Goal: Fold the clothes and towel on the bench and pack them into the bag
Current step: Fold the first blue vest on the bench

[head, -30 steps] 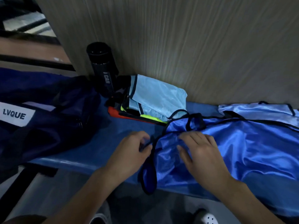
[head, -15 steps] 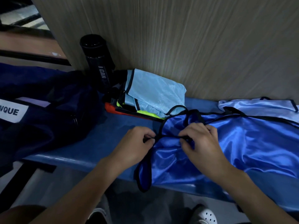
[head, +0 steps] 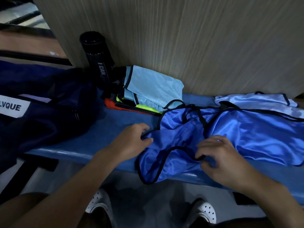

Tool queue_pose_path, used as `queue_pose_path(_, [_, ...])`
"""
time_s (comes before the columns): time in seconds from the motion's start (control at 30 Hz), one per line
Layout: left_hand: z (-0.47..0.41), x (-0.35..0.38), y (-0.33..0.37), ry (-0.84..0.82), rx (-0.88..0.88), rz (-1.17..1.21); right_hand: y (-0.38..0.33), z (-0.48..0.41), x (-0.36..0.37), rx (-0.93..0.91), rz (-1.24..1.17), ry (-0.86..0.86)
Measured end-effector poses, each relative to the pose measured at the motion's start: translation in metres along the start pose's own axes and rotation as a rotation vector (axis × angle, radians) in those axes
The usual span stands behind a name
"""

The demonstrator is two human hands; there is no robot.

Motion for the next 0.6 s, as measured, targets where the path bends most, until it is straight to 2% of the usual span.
queue_pose_path(0.1, [-0.003,0.002,0.0,-0.008,-0.033,0.018,0.003,0.0,0.002,0.034,0.042,-0.084])
queue_pose_path(0.23, [-0.007,0.003,0.0,0.003,-0.026,-0.013,0.005,-0.007,0.006,-0.001,0.022,-0.068])
queue_pose_path(0.33, [-0.002,-0.001,0.01,0.09,0.073,0.095,0.009,-0.012,0.004,0.03,-0.063,-0.06])
queue_pose_path(0.43, [0.006,-0.012,0.026,0.2,0.199,0.281,0.01,-0.016,0.001,0.059,-0.13,-0.132])
queue_pose_path(0.5, [0.011,-0.015,0.032,0.12,0.239,0.398,0.009,-0.018,-0.001,0.08,-0.207,-0.097])
queue_pose_path(0.6, [0.02,-0.01,0.036,-0.072,0.3,0.389,0.005,-0.025,-0.005,0.111,-0.287,0.116])
Point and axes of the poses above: each hand's wrist, its own z-axis away from the middle knuckle, its own x-axis out of the palm, y = z × x, the point moved 3 cm from there along -z, towards the middle knuckle, and after that the axes turned 10 degrees about -x, right-handed, at the moved point
